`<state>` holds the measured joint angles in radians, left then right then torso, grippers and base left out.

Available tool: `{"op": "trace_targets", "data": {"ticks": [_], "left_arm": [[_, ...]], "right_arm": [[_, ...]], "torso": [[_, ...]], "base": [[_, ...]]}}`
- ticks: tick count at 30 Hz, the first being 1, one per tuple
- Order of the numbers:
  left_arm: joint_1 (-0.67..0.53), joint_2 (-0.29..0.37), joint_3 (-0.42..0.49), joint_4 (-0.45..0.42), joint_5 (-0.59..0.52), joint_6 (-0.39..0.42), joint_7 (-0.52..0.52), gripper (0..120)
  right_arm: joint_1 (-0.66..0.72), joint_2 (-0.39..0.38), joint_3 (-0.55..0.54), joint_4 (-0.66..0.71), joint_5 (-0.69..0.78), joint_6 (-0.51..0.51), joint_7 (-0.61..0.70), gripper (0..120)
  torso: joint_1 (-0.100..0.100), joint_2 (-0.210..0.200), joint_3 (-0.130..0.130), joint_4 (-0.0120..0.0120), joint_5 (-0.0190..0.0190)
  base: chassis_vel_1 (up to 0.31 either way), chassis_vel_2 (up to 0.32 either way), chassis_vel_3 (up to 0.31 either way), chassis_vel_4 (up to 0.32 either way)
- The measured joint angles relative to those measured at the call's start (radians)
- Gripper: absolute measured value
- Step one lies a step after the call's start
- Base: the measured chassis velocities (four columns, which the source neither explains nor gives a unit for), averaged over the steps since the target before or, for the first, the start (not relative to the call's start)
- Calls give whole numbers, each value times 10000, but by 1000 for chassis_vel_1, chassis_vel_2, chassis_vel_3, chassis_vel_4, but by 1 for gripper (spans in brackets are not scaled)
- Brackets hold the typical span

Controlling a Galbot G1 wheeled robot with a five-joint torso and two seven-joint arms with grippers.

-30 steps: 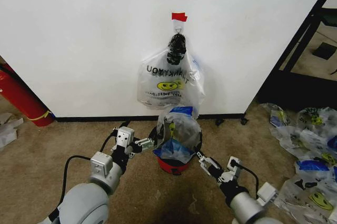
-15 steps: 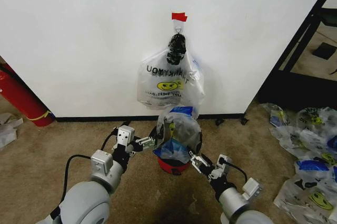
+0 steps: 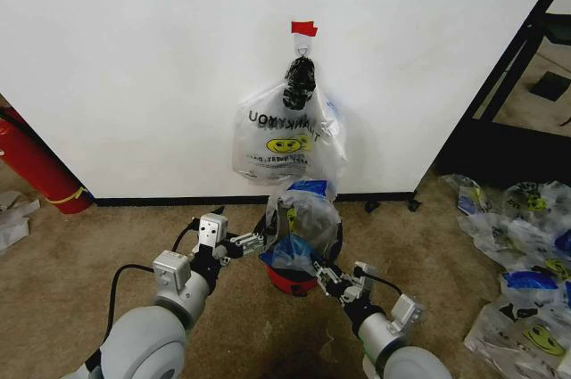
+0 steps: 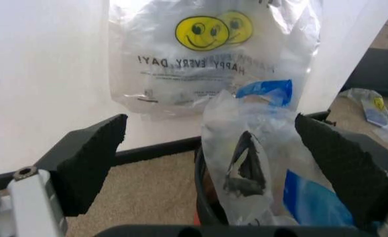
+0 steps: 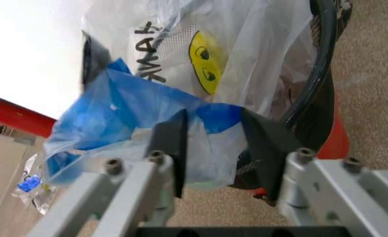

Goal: Pick up the garbage bag from the wall and place it over the trash bin.

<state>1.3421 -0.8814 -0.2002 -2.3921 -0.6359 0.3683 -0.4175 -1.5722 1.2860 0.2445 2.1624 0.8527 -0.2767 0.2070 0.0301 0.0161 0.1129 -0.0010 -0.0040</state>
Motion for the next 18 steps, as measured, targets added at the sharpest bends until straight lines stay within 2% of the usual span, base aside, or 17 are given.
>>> {"op": "trace_targets", "data": {"ticks": [2,8,18], "left_arm": [[18,-13,-6,-5,0,1,-5,100],[131,-115,-6,-61,29,1,-31,100],[253,-162,-43,-145,104,-17,-43,100]], "right_arm": [[5,6,-4,-2,-16,0,22,25],[-76,45,-13,40,-226,32,38,0],[-890,17,237,382,-1672,595,-205,0]], "torso": [[0,0,0,0,0],[0,0,0,0,0],[0,0,0,0,0]], "base": [[0,0,0,0],[0,0,0,0],[0,0,0,0]]}}
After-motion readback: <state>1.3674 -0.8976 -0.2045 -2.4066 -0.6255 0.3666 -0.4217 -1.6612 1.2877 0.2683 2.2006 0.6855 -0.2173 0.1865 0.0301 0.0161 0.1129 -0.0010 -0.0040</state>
